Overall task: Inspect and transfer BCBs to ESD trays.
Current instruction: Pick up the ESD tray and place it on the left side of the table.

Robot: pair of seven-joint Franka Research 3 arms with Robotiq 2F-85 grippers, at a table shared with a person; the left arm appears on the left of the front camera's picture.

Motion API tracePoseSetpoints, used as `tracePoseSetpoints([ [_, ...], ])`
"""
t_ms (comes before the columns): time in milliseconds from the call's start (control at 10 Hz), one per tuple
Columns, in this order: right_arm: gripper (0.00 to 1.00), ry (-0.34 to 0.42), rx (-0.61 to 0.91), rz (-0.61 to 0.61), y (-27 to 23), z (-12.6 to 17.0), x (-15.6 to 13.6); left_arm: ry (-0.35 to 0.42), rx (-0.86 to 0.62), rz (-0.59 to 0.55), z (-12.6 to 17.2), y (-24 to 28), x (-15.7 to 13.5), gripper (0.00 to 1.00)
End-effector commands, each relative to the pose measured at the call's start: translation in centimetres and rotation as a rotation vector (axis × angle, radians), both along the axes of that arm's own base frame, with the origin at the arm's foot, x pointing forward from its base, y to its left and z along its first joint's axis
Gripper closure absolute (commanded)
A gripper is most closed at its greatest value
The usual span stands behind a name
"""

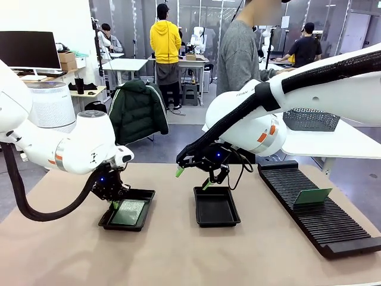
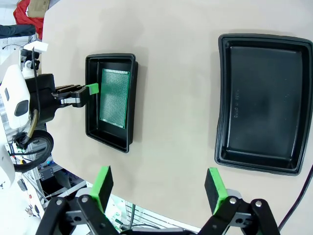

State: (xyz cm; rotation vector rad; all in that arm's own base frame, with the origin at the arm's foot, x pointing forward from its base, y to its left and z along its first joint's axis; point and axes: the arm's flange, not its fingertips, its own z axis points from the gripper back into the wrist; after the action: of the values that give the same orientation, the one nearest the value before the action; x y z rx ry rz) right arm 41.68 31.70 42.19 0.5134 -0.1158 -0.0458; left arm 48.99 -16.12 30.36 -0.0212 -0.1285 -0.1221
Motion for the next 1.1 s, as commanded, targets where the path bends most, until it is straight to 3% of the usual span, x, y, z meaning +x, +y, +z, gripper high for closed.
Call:
tracePoseSetpoints([
  [0,0.00,0.004,0.000,-0.006,-0.1,-0.1,0.0,-0.005,-0.007,0.025,-0.4,0.2,-0.9,1.00],
  [400,0.00,0.004,0.000,-0.006,-0.1,-0.1,0.0,-0.024,-0.028,0.015,0.3,2.1,-1.5,1.00],
  [1000,0.00,0.004,0.000,-0.006,-0.1,-0.1,0.0,-0.036,-0.079,0.040,0.5,9.7,-2.5,1.00],
])
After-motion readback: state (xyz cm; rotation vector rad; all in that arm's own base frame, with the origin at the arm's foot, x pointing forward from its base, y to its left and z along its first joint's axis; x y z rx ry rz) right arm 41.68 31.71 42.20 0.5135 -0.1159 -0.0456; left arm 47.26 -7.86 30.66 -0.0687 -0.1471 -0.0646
